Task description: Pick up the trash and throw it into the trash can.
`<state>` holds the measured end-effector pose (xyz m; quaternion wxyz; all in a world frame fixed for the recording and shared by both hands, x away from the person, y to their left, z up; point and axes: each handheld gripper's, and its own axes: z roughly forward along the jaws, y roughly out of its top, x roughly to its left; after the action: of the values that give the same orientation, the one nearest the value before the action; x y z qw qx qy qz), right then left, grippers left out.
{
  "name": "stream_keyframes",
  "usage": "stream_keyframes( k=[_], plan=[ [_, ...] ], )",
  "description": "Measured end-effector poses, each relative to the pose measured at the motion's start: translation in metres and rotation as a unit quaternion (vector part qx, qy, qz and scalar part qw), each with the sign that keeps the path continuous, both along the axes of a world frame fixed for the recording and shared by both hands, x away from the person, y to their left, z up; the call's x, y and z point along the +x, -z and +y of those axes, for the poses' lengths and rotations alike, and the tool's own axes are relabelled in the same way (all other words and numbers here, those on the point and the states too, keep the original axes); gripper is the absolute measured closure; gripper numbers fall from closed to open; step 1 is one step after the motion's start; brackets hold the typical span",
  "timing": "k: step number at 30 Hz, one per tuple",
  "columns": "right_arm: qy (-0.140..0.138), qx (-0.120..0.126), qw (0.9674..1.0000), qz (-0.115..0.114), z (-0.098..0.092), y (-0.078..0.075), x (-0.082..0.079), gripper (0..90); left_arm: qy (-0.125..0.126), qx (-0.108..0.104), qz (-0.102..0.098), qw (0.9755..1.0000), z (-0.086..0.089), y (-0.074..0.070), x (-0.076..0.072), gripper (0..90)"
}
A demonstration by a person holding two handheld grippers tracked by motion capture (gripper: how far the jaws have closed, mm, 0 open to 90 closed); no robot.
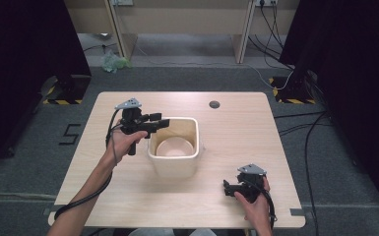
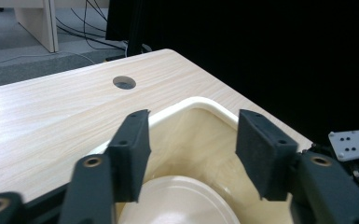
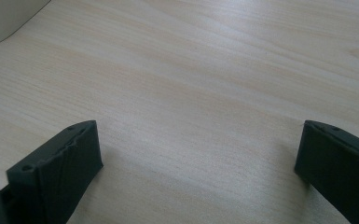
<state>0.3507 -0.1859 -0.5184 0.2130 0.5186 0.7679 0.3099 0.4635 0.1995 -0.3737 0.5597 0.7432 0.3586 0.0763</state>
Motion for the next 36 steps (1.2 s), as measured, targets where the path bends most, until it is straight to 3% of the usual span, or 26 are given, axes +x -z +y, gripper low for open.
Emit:
stream_keyframes(
  k=[9,16,36],
  plan=[
    [0.001,0.001,1.0,0.0,0.0,0.0,0.0,0.4,-0.004,0.014,-0.004,0.9999,0.007,-0.001,-0.011,28.3],
    [0.001,0.001,1.0,0.0,0.0,0.0,0.0,0.4,-0.006,0.002,-0.004,1.0,0.016,0.0,-0.018,19.5],
    [0.001,0.001,1.0,0.0,0.0,0.0,0.0,0.5,-0.021,-0.005,0.004,0.9998,0.039,0.008,-0.035,15.7]
  ],
)
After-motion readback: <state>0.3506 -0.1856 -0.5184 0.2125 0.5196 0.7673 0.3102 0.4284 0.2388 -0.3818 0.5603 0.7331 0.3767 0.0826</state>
